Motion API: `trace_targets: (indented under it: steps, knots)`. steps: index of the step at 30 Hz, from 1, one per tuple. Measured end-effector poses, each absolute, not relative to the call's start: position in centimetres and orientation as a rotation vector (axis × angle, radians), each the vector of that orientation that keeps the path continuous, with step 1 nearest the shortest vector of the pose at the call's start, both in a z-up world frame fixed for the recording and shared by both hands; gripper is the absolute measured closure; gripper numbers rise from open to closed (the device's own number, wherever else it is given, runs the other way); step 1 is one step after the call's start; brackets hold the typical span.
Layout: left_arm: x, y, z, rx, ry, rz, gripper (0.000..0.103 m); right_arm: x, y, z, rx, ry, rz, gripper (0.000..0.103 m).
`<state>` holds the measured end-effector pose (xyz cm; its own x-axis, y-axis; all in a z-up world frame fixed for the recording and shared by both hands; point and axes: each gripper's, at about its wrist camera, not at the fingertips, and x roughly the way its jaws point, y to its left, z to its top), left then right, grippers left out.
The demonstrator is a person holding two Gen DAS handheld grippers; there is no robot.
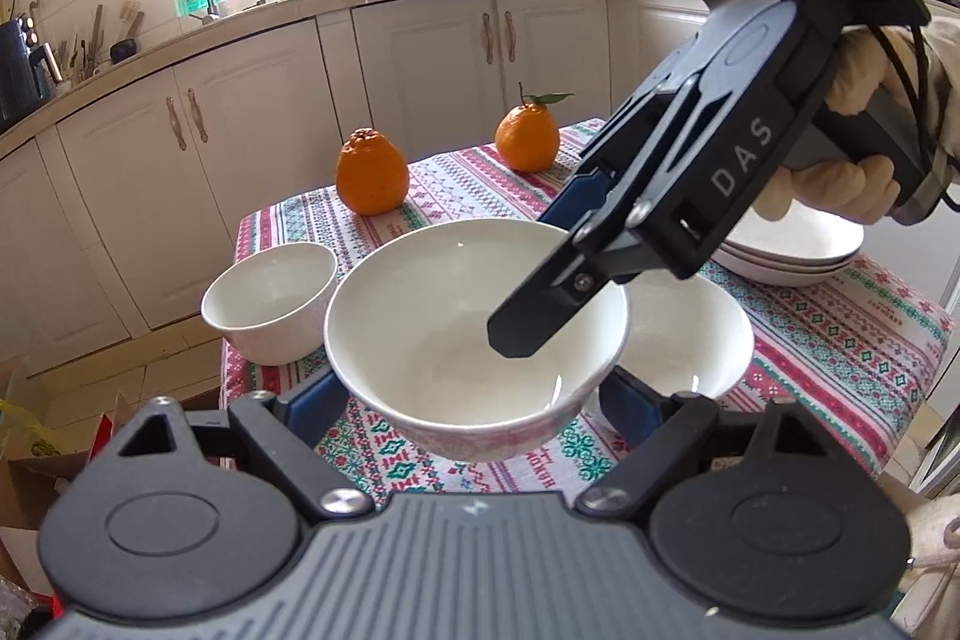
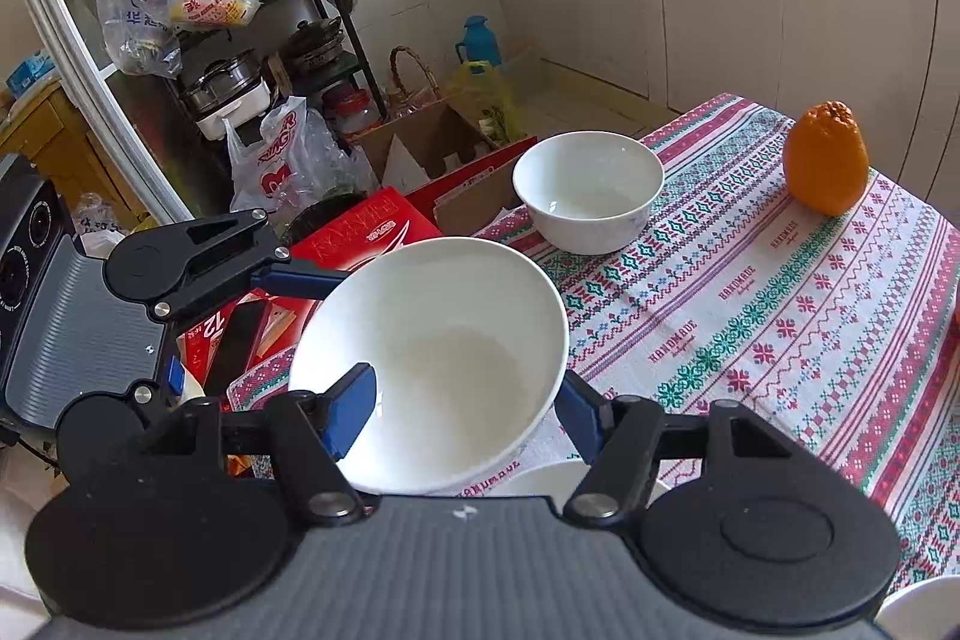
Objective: Organize plates and bowls
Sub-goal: 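Carry the held bowl with the right gripper toward the placed bowl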
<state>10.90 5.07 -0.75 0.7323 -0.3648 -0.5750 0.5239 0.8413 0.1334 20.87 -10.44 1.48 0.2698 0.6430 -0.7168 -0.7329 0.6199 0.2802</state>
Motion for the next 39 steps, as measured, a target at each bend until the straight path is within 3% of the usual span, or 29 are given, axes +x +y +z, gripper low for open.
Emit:
trace_targets:
  steps: [18,39]
  knots:
    - [10.9,-0.4,-1.7,0.300,0.579,-0.628,0.013,17.9,-17.2,1.4,-0.083,0.908,0.785,0.032]
    - [12.0,-2.1,-3.5,0.291,0.634,-0.634,0.013,17.9,-18.2,-1.1,-0.064,0.936,0.750,0.032]
